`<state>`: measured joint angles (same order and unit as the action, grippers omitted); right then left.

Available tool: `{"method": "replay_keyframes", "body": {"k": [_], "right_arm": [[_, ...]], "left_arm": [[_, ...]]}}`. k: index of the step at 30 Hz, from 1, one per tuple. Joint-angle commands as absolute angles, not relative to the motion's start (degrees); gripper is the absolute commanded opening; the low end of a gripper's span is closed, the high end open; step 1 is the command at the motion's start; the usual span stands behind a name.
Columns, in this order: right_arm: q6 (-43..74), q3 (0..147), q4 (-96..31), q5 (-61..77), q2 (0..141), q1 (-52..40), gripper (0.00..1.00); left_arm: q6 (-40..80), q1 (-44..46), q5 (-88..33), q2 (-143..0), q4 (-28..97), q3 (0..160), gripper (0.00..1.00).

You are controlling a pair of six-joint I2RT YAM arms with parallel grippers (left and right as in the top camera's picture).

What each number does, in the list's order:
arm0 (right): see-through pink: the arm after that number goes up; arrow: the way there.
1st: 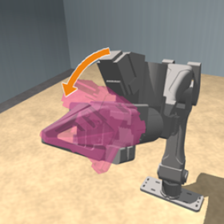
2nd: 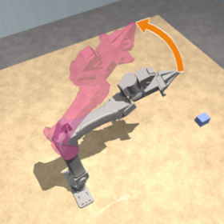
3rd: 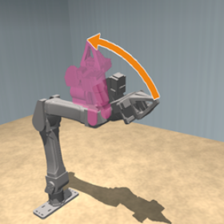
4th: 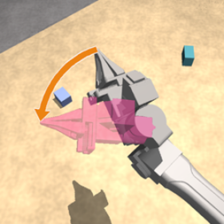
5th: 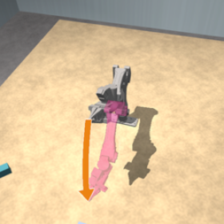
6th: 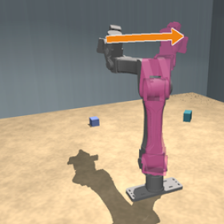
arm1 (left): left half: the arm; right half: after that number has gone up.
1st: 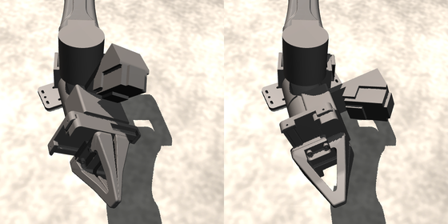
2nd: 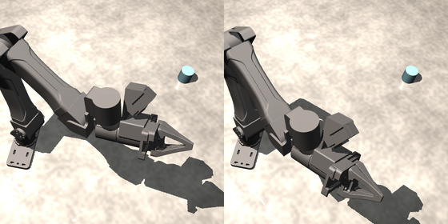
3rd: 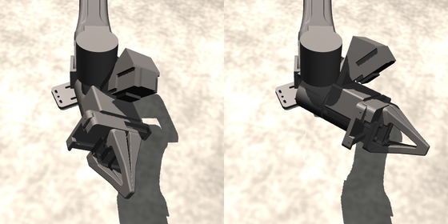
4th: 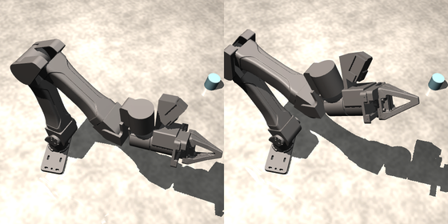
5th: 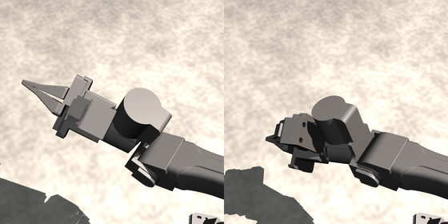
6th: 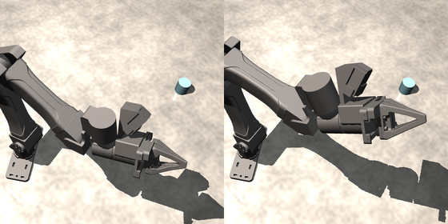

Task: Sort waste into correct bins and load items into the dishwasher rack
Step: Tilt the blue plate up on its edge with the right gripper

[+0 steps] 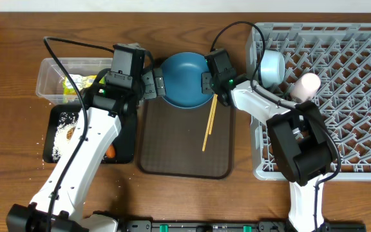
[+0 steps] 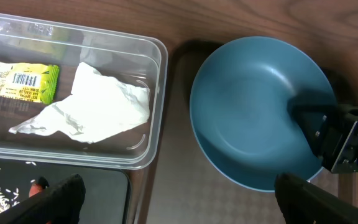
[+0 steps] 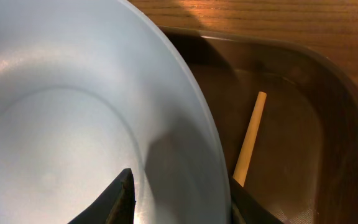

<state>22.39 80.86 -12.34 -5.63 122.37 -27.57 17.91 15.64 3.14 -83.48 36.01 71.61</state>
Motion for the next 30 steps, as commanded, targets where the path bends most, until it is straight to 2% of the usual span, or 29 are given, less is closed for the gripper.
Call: {"method": "replay_keyframes", "body": {"k": [1,10,15,16,20,30], "right_arm": [[23.14,80.38,-12.47,-5.76,123.00,-28.01,0.33],[23.14,80.38,-12.60,-5.76,124.09,-27.99,0.32],[23.14,80.38,-12.53,-5.76,124.09,-27.99,0.24],[23.14,80.38,-12.53,-5.76,124.09,-27.99,0.22],[23.14,80.38,-12.58,-5.76,124.09,-27.99,0.01],[25.23,80.38,-12.93,-5.74,124.09,-27.92,0.01]], "left_arm": [[17.17,15.73,3.01,-83.59,36.23,72.12,0.98],[17.17,15.73,3.01,-83.59,36.23,72.12,0.98],[17.17,15.73,3.01,-83.59,36.23,72.12,0.98],[17.17,15.73,3.01,-83.59,36.23,72.12,0.98],[17.17,15.73,3.01,-83.59,36.23,72.12,0.98],[17.17,15.73,3.01,-83.59,36.23,72.12,0.98]]}}
